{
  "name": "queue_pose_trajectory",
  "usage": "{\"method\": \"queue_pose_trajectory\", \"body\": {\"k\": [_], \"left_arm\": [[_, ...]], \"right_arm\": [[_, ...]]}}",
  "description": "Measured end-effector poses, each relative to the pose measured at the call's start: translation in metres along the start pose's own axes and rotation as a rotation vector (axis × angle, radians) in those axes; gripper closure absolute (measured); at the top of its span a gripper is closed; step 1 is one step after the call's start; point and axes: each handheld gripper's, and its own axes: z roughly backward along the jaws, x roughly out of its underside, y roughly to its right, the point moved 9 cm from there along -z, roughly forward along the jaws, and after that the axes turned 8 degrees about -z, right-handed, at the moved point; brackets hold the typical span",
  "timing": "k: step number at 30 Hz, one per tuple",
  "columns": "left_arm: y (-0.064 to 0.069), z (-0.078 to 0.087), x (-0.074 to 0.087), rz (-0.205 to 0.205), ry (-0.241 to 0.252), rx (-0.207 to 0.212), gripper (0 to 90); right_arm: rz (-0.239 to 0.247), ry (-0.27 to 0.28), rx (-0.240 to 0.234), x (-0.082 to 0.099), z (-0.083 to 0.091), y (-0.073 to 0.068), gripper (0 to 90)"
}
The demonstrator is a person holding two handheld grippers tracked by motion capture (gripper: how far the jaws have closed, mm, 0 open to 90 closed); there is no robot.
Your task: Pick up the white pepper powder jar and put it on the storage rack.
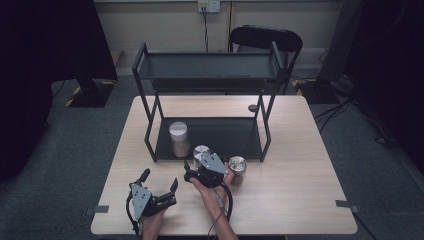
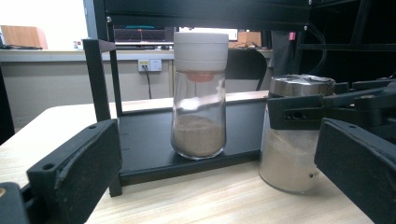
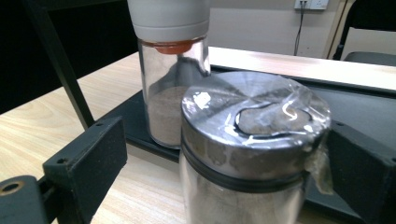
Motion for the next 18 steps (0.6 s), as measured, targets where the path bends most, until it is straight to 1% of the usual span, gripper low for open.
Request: {"method": "queue_pose_trajectory", "body": {"k": [5, 12, 15, 18], "left_arm": [[0.0002, 0.0000, -0.0001, 0.000, -0.001, -0.002, 0.0], [0.0003, 0.0000, -0.0001, 0.000, -0.001, -0.002, 0.0], [0.0003, 0.0001, -0.0001, 0.000, -0.001, -0.002, 0.0], [0.0003, 0.0001, -0.0001, 0.000, -0.001, -0.002, 0.1]], "right_arm": [[-0.010, -0.010, 0.005, 0.0035, -0.0011, 0.0011, 5.0], [-0.009, -0.019, 0.009, 0.0045, -0.0027, 0.0004, 5.2], [-0.019, -0.021, 0.007, 0.0048, -0.0031, 0.0012, 5.1], [-0.010, -0.024, 0.011, 0.0048, -0.0041, 0.0010, 5.6]]}}
